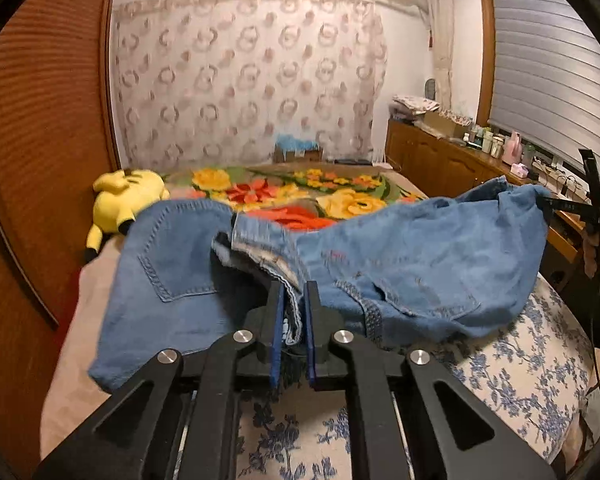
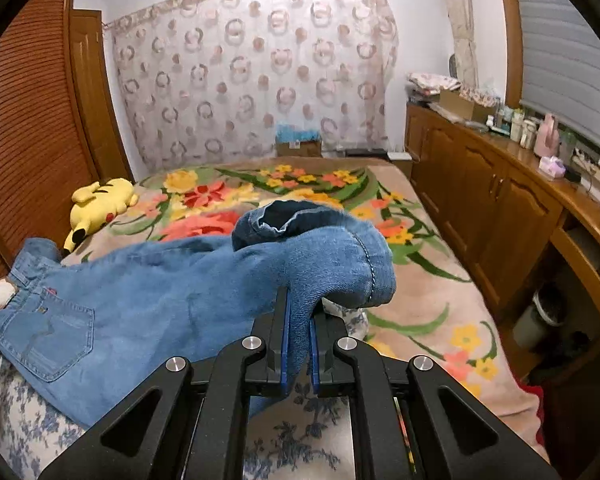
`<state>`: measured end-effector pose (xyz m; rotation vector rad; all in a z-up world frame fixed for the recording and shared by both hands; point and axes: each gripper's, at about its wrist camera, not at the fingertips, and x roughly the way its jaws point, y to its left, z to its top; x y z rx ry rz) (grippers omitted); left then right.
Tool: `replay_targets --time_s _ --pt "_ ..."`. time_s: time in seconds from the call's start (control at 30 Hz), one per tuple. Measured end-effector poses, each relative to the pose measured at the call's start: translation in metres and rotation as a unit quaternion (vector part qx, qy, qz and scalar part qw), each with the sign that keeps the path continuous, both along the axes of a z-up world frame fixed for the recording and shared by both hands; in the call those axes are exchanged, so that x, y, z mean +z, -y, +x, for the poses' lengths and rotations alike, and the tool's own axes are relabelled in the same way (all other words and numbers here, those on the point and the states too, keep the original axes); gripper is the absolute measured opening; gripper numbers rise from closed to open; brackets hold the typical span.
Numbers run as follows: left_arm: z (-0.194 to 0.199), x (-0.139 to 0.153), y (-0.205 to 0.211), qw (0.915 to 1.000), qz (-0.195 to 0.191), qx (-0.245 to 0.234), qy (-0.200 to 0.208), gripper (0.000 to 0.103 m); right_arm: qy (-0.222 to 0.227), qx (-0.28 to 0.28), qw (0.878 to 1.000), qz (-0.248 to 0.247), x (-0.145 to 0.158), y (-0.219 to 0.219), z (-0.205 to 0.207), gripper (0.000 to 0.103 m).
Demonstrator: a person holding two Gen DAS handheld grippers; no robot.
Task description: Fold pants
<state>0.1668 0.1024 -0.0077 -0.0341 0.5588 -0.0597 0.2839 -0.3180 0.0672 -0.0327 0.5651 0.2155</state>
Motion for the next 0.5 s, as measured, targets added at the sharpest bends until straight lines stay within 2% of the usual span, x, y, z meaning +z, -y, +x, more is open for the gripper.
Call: replay_targets --time_s 0.17,0.23,0.5 --pt "-0.036 0.013 0.002 0.9997 0.008 -0.005 0.02 0.007 0.012 0.012 1.0 -0.01 0.0 0.003 -0.048 0.007" --pt "-0.05 0.017 -0.001 0.9996 -0.004 -0.01 0.026 0.007 0.014 0.017 1.0 -0.009 -0.001 0.008 -0.068 0.007" --pt "-0.112 0.023 -0.019 0.9991 -0.011 0.007 0.041 0.007 0.008 0.038 0.999 -0.001 -0.001 0.031 -0.139 0.007"
